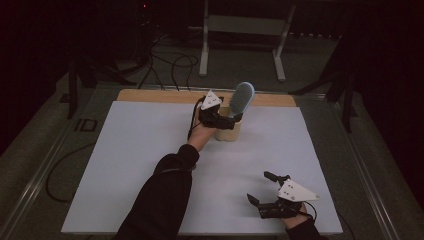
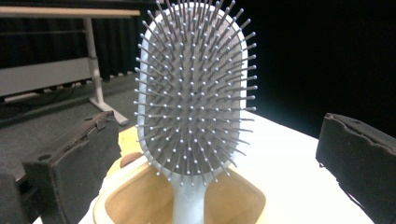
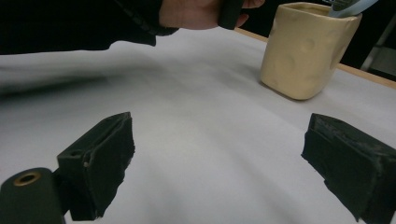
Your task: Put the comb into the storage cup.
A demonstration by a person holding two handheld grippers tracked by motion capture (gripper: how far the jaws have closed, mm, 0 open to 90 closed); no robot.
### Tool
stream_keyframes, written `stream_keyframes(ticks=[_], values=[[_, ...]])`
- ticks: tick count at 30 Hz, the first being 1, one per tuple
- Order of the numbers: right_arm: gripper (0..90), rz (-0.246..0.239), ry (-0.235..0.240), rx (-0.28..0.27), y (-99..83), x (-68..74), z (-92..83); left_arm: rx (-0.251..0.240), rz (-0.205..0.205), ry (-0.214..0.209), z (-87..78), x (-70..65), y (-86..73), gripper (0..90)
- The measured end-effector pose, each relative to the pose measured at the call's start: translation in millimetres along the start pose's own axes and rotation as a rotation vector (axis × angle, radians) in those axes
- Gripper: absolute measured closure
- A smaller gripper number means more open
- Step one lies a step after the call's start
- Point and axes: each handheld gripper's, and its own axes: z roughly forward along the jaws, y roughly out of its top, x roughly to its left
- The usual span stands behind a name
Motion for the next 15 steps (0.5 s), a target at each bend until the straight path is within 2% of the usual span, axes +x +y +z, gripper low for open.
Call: stream_keyframes(ticks=[4, 12, 13, 14, 15], values=[[8.5, 0.001, 0.000, 0.004, -0.5, -0.4, 0.4, 0.008, 0.009, 0.000, -0.9, 0.1, 1.2, 0.0], [8.5, 0.012, 0.003, 0.003, -2.8, -3.5, 0.6, 0.022, 0.000, -0.018, -2.7, 4.5, 2.8, 0.0], [8.5, 0.012, 0.003, 0.003, -2.8, -3.5, 0.6, 0.023, -0.002, -0.026, -3.1, 5.1, 3.3, 0.0], [8.5, 0.015, 0.000, 0.001, -3.0, -4.5, 0.8, 0.028, -0.010, -0.050, -3.5, 6.0, 4.4, 0.0], [8.5, 0.015, 0.000, 0.001, -3.0, -4.5, 0.8, 0.028, -0.010, -0.050, -3.5, 6.0, 4.4, 0.0]])
